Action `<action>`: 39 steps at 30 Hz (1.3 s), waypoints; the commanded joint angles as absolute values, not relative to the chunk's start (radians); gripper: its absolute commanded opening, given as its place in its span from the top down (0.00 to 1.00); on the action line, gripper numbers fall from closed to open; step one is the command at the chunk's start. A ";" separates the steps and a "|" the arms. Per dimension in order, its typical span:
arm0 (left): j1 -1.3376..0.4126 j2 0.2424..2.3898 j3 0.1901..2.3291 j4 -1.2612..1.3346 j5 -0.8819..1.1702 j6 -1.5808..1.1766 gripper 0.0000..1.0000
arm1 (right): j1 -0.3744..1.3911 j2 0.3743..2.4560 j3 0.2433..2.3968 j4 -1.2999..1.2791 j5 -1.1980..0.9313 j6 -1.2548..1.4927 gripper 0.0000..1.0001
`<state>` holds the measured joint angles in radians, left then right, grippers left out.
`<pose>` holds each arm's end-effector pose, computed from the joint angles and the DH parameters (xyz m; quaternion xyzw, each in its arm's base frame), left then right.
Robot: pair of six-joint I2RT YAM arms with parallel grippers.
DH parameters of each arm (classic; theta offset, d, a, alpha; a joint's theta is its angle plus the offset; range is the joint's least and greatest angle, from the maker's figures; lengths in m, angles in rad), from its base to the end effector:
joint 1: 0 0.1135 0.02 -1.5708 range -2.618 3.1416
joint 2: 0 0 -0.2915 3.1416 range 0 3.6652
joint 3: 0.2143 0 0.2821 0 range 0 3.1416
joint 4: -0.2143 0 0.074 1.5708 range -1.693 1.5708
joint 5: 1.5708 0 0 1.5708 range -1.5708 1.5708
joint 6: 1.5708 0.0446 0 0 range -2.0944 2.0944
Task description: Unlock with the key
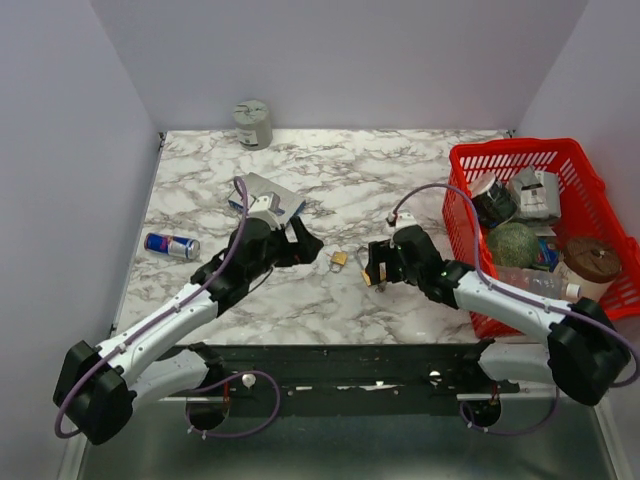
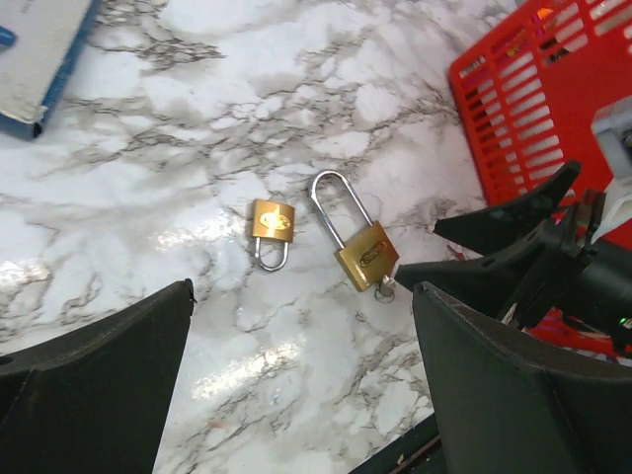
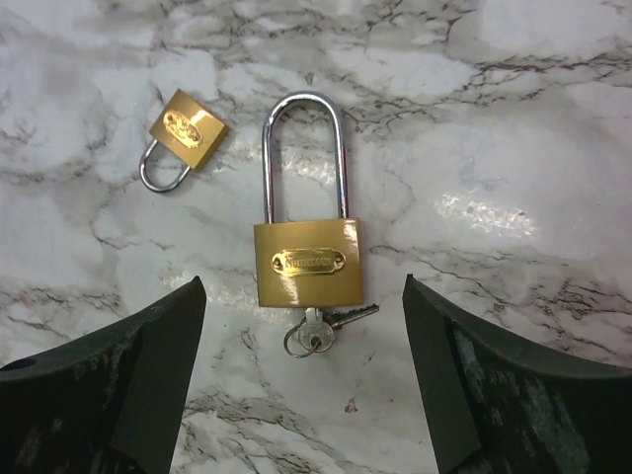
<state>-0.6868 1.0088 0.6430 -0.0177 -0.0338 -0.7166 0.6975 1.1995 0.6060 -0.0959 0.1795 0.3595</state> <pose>0.1970 -0.1596 0.2732 -0.0218 0.8286 -0.3503 0.4362 0.2100 0.1656 0.2057 -0.1138 0.8944 0.1442 0.4078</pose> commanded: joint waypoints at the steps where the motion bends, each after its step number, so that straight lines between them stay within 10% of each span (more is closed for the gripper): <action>1: -0.577 1.003 0.793 -0.299 0.109 -0.658 0.01 | 0.696 1.304 0.684 -0.189 0.118 0.279 0.10; 27: -0.512 0.989 0.773 -0.265 0.204 -0.446 0.01 | 0.730 1.591 0.822 -0.290 0.150 0.316 0.18; 39: -0.512 0.986 0.741 -0.215 0.232 -0.540 0.01 | 0.739 1.579 0.776 -0.236 0.094 0.354 0.82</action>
<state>-0.5182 0.9981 0.7712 -0.2508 0.1967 -0.4717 0.7254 1.5707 0.8143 -0.2764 0.1661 0.3241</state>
